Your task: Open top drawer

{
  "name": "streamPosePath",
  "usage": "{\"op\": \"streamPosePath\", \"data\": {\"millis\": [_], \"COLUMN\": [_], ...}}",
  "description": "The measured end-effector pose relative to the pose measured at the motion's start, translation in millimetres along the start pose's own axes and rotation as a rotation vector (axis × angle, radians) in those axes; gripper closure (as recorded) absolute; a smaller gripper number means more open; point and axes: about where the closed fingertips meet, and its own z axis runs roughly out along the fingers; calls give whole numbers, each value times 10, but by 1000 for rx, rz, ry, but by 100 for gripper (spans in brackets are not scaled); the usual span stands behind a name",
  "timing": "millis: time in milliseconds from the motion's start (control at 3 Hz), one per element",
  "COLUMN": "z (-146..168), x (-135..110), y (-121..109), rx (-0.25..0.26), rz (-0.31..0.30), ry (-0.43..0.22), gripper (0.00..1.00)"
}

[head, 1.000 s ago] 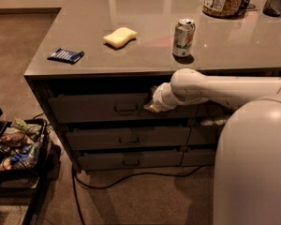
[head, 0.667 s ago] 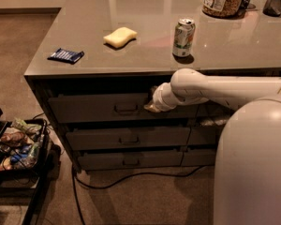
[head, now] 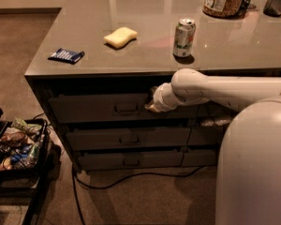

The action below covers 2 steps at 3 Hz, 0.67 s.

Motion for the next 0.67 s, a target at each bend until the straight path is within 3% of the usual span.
{"op": "streamPosePath", "data": {"millis": [667], "z": [-19], "x": [-4], "y": [55], "rx": [-20], "rz": [-14], "ry": [-5], "gripper": [70]}}
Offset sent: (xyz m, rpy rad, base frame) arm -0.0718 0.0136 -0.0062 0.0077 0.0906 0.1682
